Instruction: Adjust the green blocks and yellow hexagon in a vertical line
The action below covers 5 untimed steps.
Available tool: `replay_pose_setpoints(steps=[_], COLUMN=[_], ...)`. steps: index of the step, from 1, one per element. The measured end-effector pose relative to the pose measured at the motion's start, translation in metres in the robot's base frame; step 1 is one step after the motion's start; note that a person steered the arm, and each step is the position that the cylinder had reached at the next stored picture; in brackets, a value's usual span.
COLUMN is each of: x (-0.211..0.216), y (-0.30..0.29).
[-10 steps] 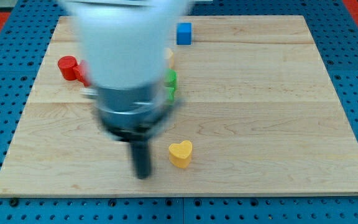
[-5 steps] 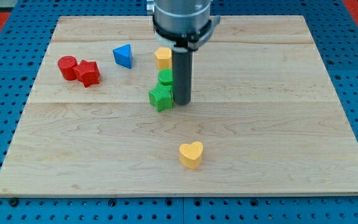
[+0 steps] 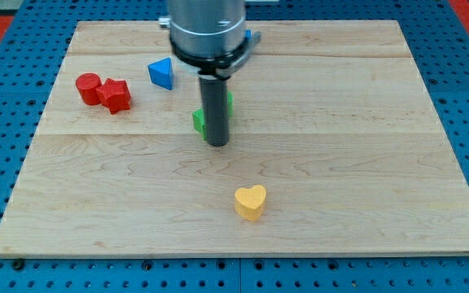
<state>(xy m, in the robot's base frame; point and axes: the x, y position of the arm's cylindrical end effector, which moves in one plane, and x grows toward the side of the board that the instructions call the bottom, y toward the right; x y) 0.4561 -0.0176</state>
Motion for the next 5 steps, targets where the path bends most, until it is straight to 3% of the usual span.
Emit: replay_pose_setpoints(steps=[1,2,4,5], x=[-0.032,-0.027,-0.194,-0.188], y=[0.006,0.038,0.038,-0.009])
